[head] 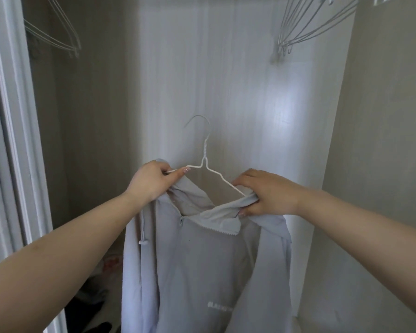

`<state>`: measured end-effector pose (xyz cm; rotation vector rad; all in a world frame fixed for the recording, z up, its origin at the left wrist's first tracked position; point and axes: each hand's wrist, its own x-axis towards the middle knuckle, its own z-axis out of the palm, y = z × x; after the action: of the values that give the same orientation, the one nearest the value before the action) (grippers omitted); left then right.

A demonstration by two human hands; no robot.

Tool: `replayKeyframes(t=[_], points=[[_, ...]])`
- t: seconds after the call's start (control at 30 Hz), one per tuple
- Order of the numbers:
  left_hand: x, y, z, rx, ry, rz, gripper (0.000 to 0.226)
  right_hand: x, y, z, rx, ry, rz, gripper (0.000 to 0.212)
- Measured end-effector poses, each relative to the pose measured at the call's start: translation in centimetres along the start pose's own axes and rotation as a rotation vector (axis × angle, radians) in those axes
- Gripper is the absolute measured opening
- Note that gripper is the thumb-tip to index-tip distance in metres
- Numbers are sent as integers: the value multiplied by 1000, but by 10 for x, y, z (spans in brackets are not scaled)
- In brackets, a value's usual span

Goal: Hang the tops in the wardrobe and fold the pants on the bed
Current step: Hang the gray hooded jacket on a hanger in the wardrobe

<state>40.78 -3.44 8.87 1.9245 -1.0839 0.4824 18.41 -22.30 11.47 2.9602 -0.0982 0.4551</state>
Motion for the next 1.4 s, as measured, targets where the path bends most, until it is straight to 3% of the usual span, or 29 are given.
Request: replayKeyframes(t=[0.13, 0.23, 0.33, 0.5, 0.6, 0.67, 0.77, 0.87, 0.97, 1.0, 1.1, 1.23, 1.4], points=[[4, -14, -12, -62, 45, -1, 60, -18, 14, -2, 91, 62, 7, 21], [6, -22, -17, -59, 12, 41, 59, -23, 15, -2, 220, 0, 20, 21], [10, -25, -21, -8, -28, 70, 58, -25, 18, -8, 198, -60, 28, 36], [15, -21, -28, 98, -158, 74, 56, -27, 23, -30, -91, -92, -12, 38], [16, -10, -26, 10, -217, 64, 54, -17, 26, -34, -414, 93, 45, 41], [17, -9, -23, -41, -204, 40, 56, 1, 15, -29, -487, 192, 145, 38], [20, -6, -19, -85, -127, -32, 59, 19, -8, -18, -269, 79, 303, 30], [25, 1, -17, -65, -53, -100, 63, 19, -21, -11, 286, -21, 406, 28], [29, 3, -17, -22, -16, -160, 66, 10, -27, -15, 749, 22, 453, 42], [30, 3, -17, 2, -10, -178, 66, 7, -28, -16, 763, 16, 422, 42], [38, 5, -18, 62, 11, -201, 64, 8, -25, -14, 495, 68, 242, 19], [57, 15, -28, 74, -39, -147, 58, 11, -26, -12, 426, 246, 185, 25], [84, 23, -65, 222, -366, -169, 92, 13, -24, -23, 547, 316, 169, 20]])
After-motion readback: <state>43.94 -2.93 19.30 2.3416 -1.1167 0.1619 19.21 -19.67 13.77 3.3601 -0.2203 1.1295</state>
